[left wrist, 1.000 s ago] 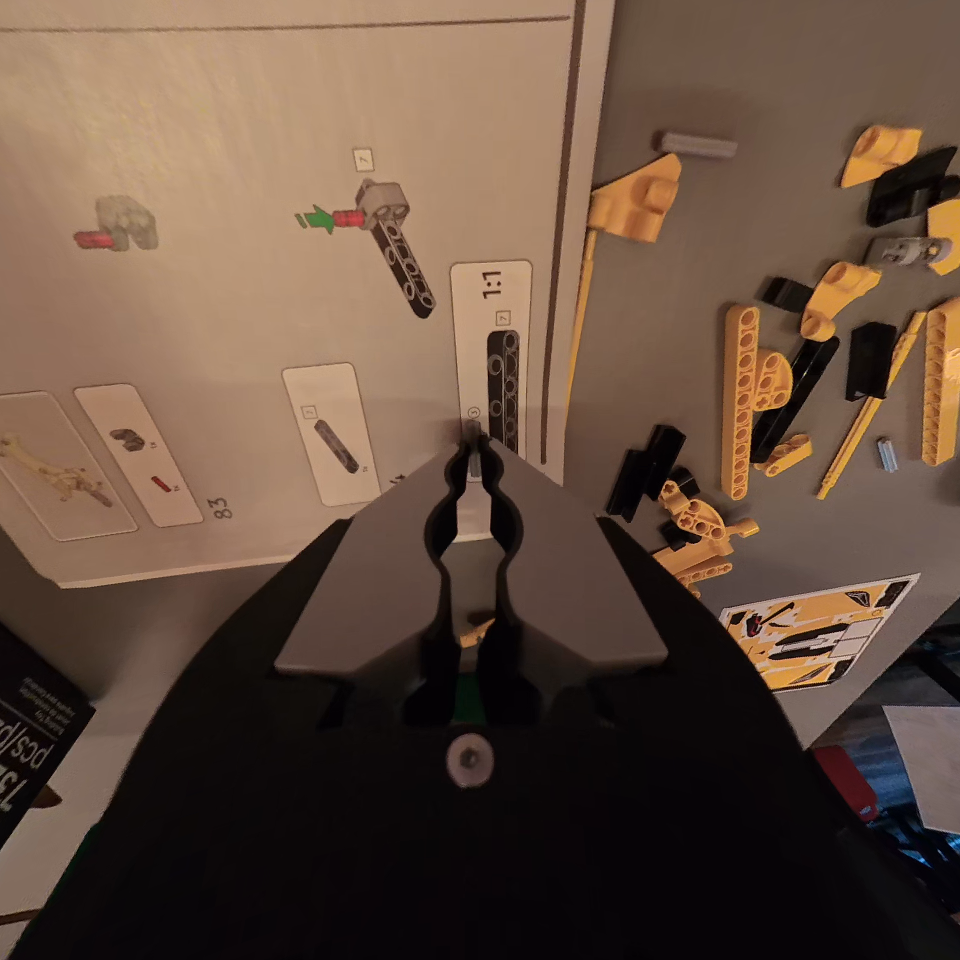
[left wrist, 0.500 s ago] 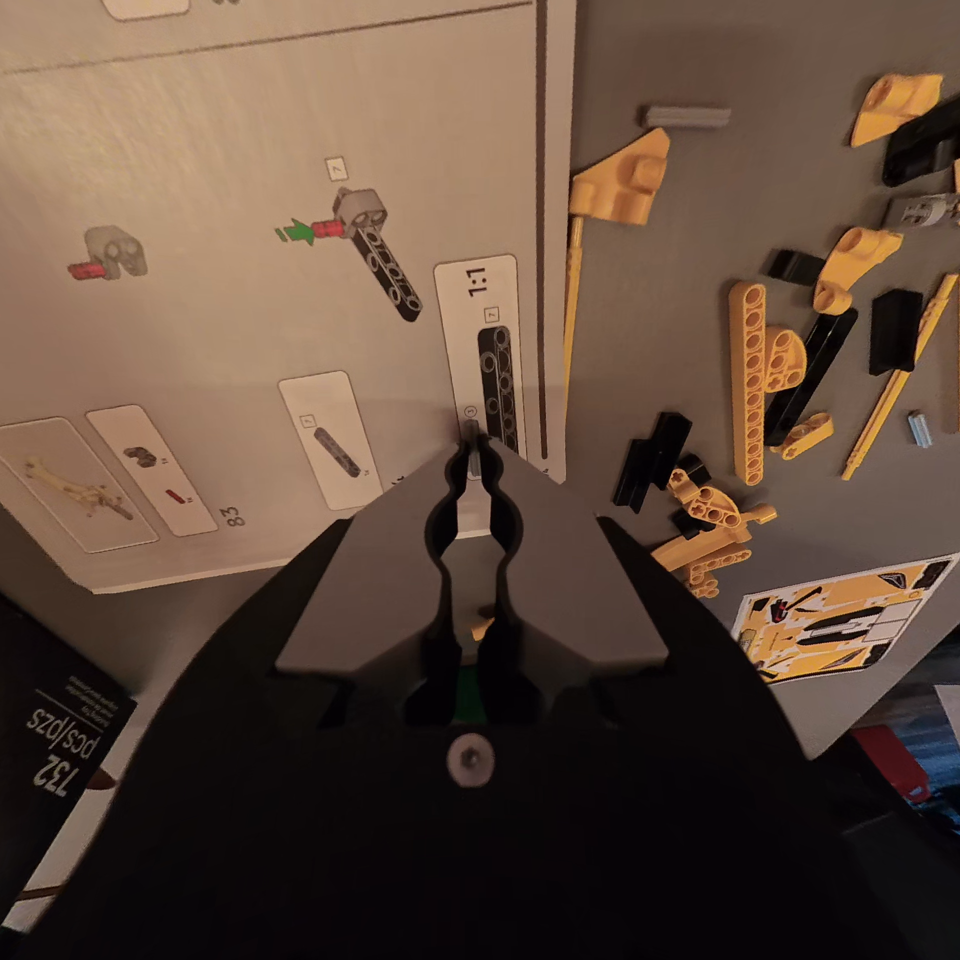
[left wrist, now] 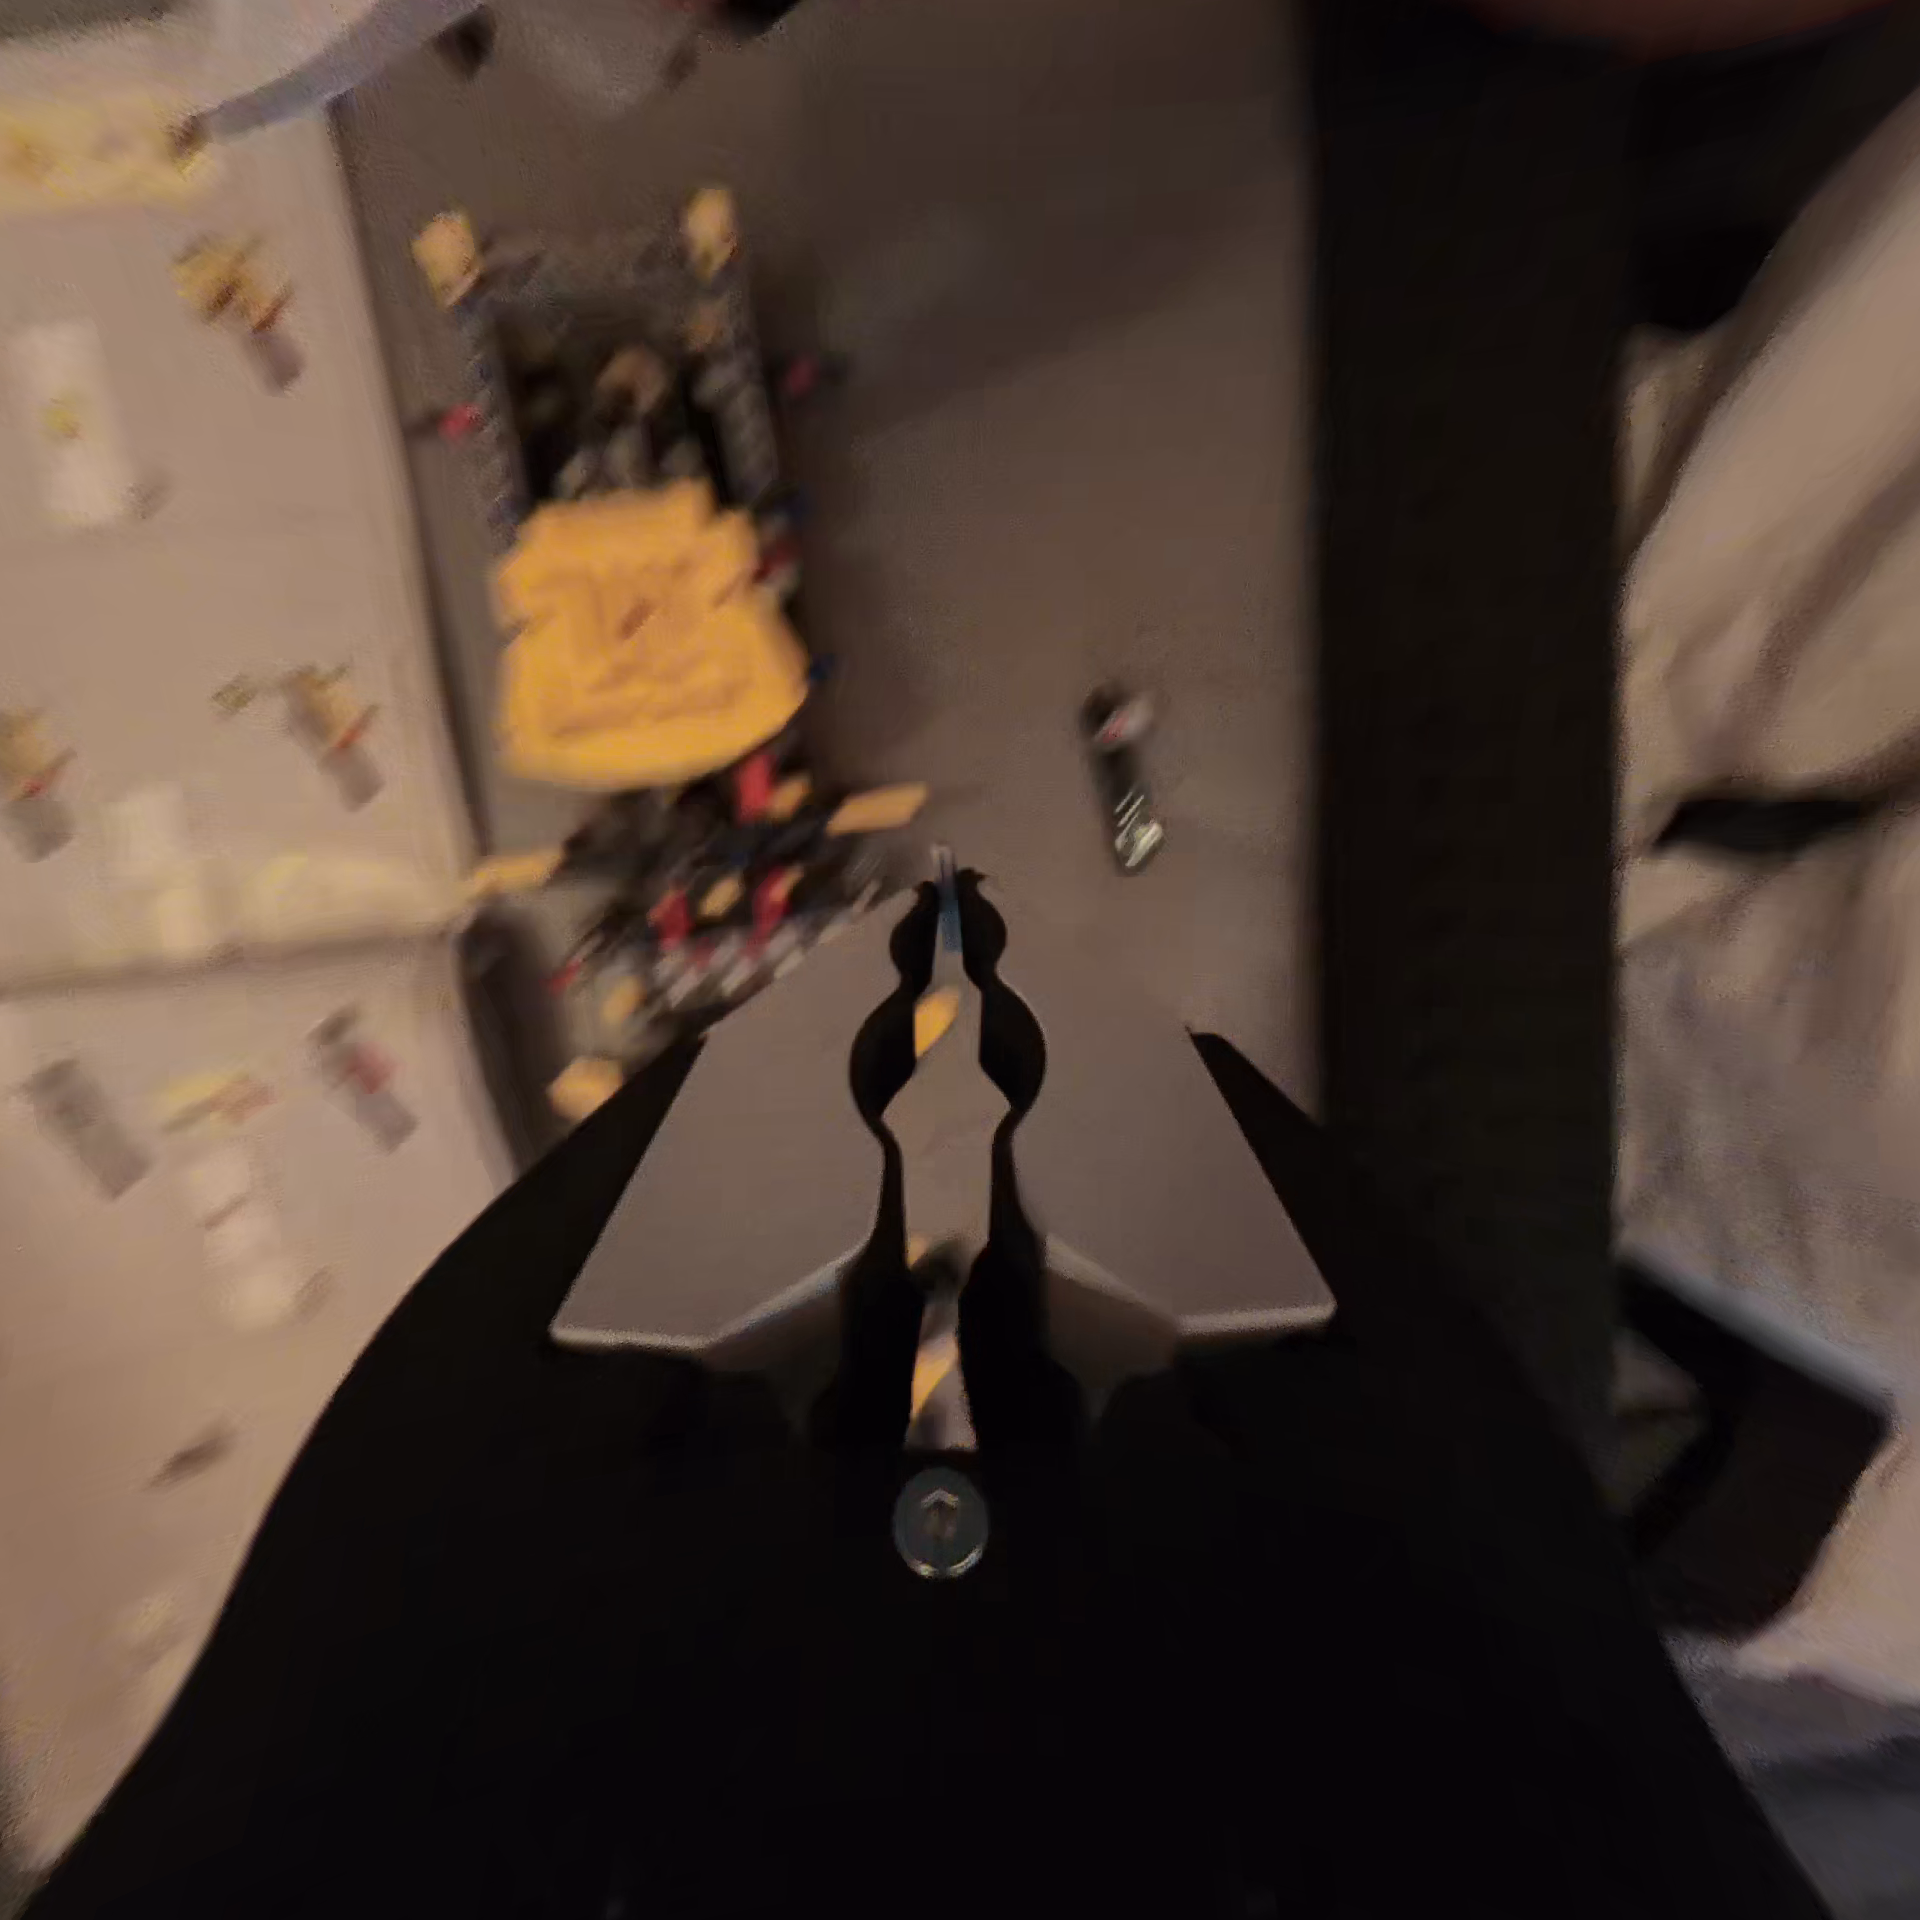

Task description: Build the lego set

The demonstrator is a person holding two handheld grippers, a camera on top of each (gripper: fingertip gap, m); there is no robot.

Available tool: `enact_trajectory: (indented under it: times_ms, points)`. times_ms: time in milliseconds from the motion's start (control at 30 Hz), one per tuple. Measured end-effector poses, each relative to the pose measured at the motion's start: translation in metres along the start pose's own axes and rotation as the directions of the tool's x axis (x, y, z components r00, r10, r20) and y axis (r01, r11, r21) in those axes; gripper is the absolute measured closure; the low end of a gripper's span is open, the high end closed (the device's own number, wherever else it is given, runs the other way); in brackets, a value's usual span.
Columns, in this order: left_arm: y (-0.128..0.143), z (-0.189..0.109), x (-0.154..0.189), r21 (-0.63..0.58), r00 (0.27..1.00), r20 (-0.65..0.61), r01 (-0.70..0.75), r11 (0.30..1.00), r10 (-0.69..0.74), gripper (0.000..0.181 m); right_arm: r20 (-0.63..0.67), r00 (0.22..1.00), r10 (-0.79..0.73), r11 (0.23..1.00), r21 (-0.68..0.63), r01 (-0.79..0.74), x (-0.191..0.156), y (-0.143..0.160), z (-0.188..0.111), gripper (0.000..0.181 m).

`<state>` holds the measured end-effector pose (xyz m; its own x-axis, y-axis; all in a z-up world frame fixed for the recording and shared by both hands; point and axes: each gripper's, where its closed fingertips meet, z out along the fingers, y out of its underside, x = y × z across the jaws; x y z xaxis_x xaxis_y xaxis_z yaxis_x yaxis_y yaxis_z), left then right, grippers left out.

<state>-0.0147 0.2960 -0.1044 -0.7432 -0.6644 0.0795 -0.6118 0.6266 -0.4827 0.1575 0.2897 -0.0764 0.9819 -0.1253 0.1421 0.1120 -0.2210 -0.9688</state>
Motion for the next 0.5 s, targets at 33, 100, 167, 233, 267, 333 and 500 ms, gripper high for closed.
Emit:
enact_trajectory:
  times_ms: [33, 100, 167, 233, 267, 333, 500]
  points:
    - [-0.017, 0.021, 0.019, 0.009, 0.999, -0.023, 0.028, 1.0, -0.028, 0.177, -0.026, 0.999, 0.019, 1.0, 0.004, -0.019, 0.009, 0.0, -0.002, 0.146]
    - [-0.03, 0.063, 0.039, -0.049, 1.0, -0.013, 0.003, 0.999, -0.003, 0.177, -0.054, 0.997, 0.048, 0.998, 0.031, -0.046, 0.021, -0.003, -0.008, 0.145]
    - [-0.036, 0.095, 0.028, -0.092, 0.997, 0.064, -0.03, 0.995, 0.035, 0.177, -0.067, 0.996, 0.066, 0.997, 0.049, -0.063, 0.028, -0.006, -0.012, 0.146]
    - [-0.043, 0.118, 0.029, -0.094, 0.999, 0.006, 0.042, 0.995, -0.042, 0.178, -0.074, 0.995, 0.073, 0.996, 0.065, -0.068, 0.032, -0.009, -0.016, 0.146]
    - [-0.045, 0.125, 0.027, -0.088, 0.998, -0.002, 0.067, 0.994, -0.067, 0.177, -0.075, 0.994, 0.075, 0.995, 0.069, -0.07, 0.032, -0.01, -0.017, 0.147]
    - [-0.04, 0.135, 0.024, -0.126, 0.998, 0.002, 0.065, 0.99, -0.066, 0.177, -0.069, 0.994, 0.08, 0.995, 0.063, -0.076, 0.032, -0.009, -0.017, 0.147]
    - [-0.04, 0.146, 0.027, -0.142, 0.998, -0.028, 0.053, 0.988, -0.057, 0.177, -0.055, 0.996, 0.071, 0.996, 0.048, -0.068, 0.028, -0.007, -0.014, 0.147]
